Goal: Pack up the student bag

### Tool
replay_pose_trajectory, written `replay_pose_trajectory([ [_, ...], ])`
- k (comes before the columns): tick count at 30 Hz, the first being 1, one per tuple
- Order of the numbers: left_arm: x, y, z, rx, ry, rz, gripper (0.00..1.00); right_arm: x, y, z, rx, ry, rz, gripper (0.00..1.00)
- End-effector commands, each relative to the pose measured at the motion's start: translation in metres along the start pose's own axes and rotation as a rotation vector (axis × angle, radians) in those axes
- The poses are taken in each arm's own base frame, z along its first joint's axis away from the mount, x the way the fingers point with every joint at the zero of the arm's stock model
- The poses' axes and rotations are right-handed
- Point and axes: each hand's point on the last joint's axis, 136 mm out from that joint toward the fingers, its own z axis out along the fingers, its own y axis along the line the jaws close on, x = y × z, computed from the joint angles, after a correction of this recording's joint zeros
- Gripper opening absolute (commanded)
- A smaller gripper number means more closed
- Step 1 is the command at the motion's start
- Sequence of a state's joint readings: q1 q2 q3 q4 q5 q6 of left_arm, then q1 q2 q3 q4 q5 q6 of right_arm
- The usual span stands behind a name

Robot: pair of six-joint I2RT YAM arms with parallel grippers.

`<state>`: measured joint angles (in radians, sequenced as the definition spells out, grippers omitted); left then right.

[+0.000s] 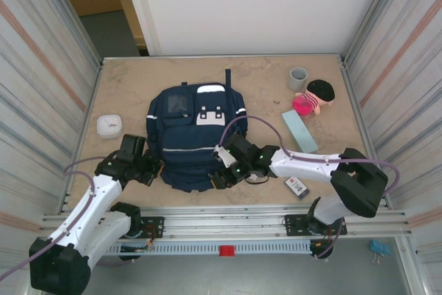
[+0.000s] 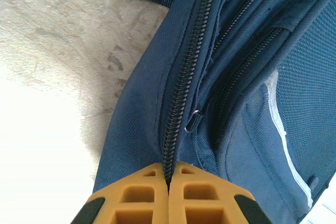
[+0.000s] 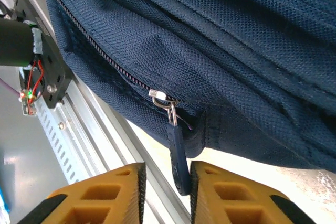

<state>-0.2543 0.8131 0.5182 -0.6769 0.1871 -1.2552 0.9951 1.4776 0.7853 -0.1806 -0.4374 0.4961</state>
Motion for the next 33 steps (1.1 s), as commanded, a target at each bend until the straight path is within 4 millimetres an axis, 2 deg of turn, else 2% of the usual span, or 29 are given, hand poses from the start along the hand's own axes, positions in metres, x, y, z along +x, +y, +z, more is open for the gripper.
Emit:
replay_pose_trajectory([
  [1,-0.008,-0.012,-0.007,0.03,-0.032,0.019,0.0,-0.008,0.002,0.003,0.01,-0.024,-0.023,0.32],
  [10,-0.006,-0.015,-0.007,0.046,-0.027,0.026,0.0,-0.022,0.002,0.009,0.017,-0.049,-0.05,0.33],
  [16,-0.009,-0.011,-0.008,0.027,-0.049,0.044,0.0,-0.026,0.002,0.003,0.045,-0.059,-0.067,0.11],
  [22,-0.033,0.006,-0.021,-0.102,-0.18,0.115,0.0,-0.016,-0.015,-0.019,0.11,-0.05,-0.07,0.01],
  [29,-0.052,0.017,-0.029,-0.177,-0.252,0.135,0.0,-0.005,-0.048,-0.053,0.149,-0.067,-0.018,0.0],
  [33,-0.059,0.019,-0.032,-0.185,-0.278,0.133,0.0,-0.004,-0.052,-0.065,0.114,-0.087,0.0,0.0],
])
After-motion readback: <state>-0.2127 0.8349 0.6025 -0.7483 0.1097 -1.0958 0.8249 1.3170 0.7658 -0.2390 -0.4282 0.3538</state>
